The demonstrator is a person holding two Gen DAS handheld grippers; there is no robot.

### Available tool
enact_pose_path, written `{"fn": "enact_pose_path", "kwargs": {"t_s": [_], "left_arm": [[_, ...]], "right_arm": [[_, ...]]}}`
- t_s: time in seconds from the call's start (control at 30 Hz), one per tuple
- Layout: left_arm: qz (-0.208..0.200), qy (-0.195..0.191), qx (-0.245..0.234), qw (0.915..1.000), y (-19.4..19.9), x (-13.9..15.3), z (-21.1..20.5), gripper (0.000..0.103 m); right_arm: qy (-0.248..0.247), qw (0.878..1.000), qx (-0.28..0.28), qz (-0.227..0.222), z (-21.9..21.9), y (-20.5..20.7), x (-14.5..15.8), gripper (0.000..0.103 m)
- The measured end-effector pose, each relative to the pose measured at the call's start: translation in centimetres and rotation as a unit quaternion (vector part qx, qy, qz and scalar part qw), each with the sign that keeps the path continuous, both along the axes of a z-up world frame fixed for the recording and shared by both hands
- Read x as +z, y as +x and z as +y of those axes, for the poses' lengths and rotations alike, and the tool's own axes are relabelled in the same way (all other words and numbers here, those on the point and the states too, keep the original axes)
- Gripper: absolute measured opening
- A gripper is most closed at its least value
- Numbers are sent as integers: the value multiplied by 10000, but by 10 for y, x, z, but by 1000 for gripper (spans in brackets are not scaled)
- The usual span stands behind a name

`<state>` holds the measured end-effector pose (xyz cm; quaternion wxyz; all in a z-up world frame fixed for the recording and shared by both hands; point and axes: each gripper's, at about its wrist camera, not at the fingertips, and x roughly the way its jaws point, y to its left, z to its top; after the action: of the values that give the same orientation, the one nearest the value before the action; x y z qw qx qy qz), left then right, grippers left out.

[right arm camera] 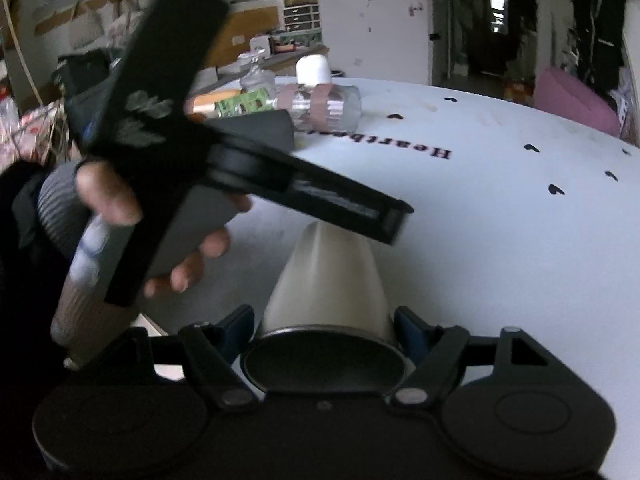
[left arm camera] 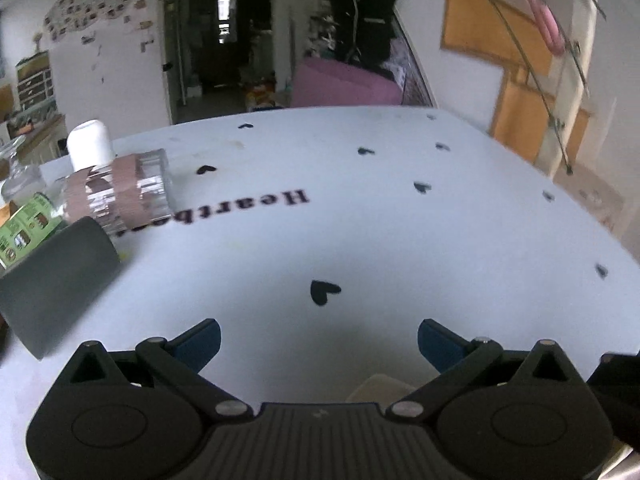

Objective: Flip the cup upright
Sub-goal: 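Lift the white cup with the right gripper and carry it toward the left gripper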

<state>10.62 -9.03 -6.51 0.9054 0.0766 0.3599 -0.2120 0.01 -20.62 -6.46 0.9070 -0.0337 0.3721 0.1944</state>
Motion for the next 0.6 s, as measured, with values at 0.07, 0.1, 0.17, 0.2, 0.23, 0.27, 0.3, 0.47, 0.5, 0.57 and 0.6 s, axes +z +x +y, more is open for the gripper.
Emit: {"fn": "enact_pose_path", "kwargs": {"t_s": [0.07,0.1,0.17,0.2,0.23,0.27,0.3,0.47,0.5,0.57,0.6], "left_arm": [[56,106,-38,9999,1,-6,-2,103],[87,131,-37,9999,1,-8,-1,103],[113,192,21,9997,1,-10,1,103],[91,143,65,9998,1,-10,4,103],[97,108,94,9999,1,-10,7,103],[109,80,119,9998,1,-8,11,103],[99,59,148,9998,1,-8,13,103],[59,-11,302,9995,-3,-5,29,103],[75,-15,314,9995,-4,-5,32,103],[125,-5,326,9994,-7,-6,37,103],[148,-9,335,9993,-8,-7,40,103]], "right_arm": [[-80,10000,-15,30,1,0,-4,84],[-100,9999,-36,26,0,-1,-6,85],[-147,9998,-126,-8,-2,-2,-7,85],[-193,9996,-199,-40,-4,-3,-7,85],[-204,9995,-230,-40,-6,-4,-7,85],[-211,9994,-263,-32,-8,-4,-8,85],[-237,9992,-320,-28,-11,-5,-9,86],[-253,9969,-750,10,-30,-5,-15,86],[-207,9961,-863,15,-35,-4,-15,86],[-95,9937,-1119,20,-47,-2,-16,86],[-49,9921,-1256,20,-53,-2,-17,86]]}}
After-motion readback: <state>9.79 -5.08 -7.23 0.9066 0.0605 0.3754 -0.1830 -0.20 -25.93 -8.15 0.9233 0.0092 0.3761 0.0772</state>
